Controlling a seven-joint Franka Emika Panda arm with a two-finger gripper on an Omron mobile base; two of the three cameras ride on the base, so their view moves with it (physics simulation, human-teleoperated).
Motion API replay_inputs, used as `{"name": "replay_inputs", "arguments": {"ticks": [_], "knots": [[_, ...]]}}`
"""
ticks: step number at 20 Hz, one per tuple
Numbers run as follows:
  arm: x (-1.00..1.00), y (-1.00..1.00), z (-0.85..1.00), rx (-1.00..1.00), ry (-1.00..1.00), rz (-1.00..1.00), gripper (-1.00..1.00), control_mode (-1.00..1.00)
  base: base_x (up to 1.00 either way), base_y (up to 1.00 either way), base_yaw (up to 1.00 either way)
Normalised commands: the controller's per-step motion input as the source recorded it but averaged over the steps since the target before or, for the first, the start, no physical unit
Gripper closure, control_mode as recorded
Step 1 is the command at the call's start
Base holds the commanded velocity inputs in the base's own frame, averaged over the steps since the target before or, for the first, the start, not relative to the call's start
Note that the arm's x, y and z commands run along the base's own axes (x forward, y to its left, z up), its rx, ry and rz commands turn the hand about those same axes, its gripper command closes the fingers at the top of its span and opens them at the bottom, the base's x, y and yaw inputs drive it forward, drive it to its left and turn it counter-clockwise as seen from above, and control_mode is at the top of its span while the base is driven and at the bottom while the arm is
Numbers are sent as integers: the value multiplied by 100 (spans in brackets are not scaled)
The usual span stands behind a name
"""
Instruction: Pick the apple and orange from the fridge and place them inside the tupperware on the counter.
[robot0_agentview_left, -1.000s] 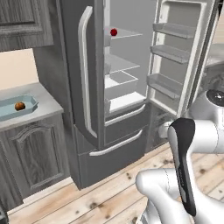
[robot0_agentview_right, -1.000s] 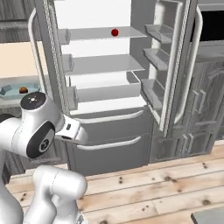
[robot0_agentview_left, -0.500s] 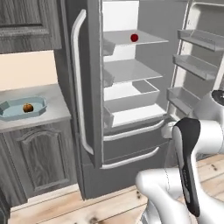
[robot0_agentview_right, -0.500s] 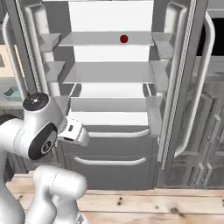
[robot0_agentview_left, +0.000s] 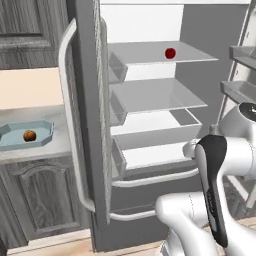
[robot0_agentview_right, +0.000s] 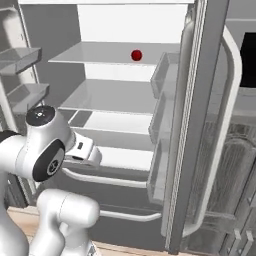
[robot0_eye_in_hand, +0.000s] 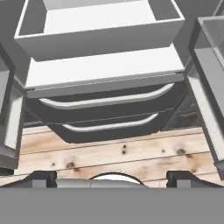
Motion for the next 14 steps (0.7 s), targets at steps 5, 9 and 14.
{"name": "replay_inputs", "arguments": {"ticks": [5, 9, 14], "knots": [[0, 0, 0, 0, 0, 0, -100, 100, 52, -15, 2], [0, 0, 0, 0, 0, 0, -100, 100, 62, 0, 0], [0, 0, 0, 0, 0, 0, -100, 100, 85, -1, 1]]}}
